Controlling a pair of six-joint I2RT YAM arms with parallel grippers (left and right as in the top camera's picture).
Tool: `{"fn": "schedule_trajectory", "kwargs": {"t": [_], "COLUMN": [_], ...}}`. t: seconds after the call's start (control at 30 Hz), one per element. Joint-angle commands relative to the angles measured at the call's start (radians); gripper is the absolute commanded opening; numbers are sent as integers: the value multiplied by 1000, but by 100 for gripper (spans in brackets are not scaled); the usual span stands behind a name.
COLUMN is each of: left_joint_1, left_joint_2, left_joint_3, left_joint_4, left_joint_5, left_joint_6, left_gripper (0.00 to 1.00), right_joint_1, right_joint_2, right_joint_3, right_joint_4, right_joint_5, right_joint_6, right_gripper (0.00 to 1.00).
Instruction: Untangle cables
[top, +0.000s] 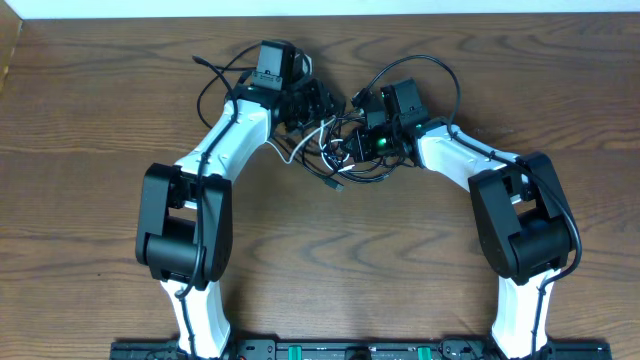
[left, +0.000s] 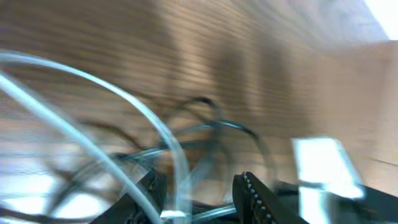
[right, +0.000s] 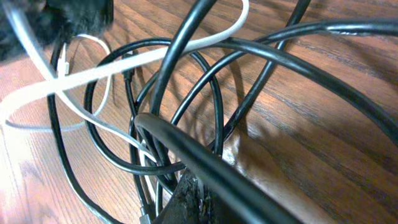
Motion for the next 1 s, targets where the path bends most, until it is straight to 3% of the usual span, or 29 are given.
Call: {"fn": "schedule_trajectory", "kwargs": {"t": [0.0, 0.1, 0.2, 0.4, 0.67, 0.97], "left_joint_1": [25, 33, 57, 127, 130, 103], "left_joint_2": [5, 4, -6, -126, -235, -174], "left_joint_3": [19, 19, 19, 19, 19, 18], "left_joint_4": [-7, -2, -10, -54, -217, -253], "left_joint_5": [-282, -338, -311, -20, 161, 250], "left_joint_6": [265, 452, 549, 749, 917, 954], "left_gripper": [40, 40, 41, 41, 44, 44], "right_joint_1": [-7, -10, -12, -12, -31, -72], "right_joint_2": [-33, -33, -33, -33, -33, -33], "right_joint_3": [10, 10, 10, 10, 10, 10], "right_joint_4": [-4, -4, -6, -12, -12, 3], "right_joint_5": [1, 1, 0, -19, -54, -224], "right_joint_6": [7, 8, 8, 8, 7, 7], "right_gripper": [1, 1, 1, 1, 1, 1]}}
